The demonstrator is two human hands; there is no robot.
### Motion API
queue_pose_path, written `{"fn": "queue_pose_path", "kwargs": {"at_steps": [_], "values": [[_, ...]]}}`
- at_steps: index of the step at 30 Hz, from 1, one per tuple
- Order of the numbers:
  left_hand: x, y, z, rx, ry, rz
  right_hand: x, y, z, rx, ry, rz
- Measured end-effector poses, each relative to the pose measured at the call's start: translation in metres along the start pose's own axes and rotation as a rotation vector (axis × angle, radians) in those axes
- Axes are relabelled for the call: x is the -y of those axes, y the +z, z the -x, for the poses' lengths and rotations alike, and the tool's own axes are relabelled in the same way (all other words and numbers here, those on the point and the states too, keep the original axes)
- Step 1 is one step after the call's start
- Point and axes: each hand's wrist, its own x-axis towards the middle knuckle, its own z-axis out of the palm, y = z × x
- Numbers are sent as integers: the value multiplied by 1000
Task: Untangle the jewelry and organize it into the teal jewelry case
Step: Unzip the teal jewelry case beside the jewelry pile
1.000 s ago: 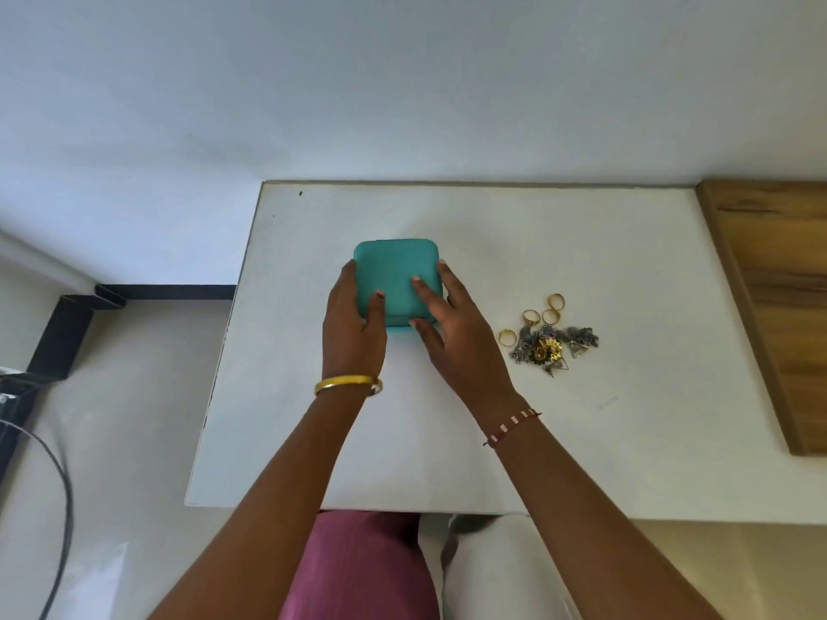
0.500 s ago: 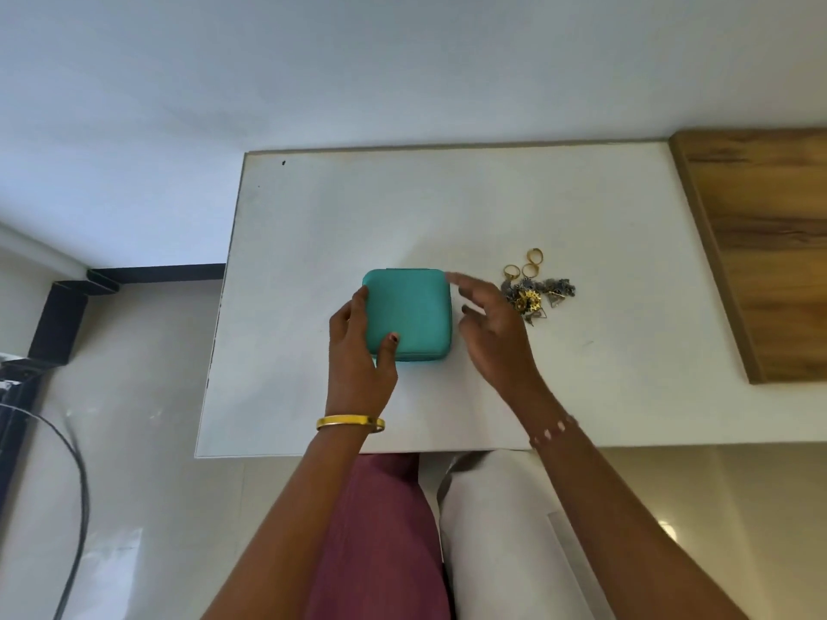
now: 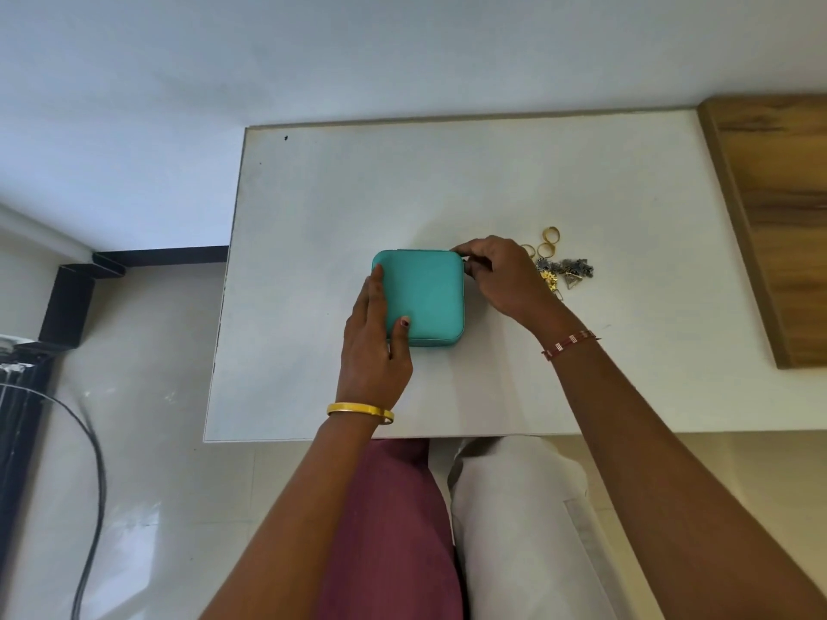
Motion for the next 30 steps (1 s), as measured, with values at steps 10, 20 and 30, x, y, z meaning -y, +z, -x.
{"fn": "queue_pose_path", "kwargs": {"at_steps": [10, 20, 30], "values": [[-6, -8, 3, 30, -15, -81, -5, 4, 10, -194, -13, 348], [-9, -14, 3, 67, -59, -142, -3, 56, 105, -218, -155, 494], [-14, -32, -5, 138, -140, -32, 9, 47, 107, -290, -155, 286]]}}
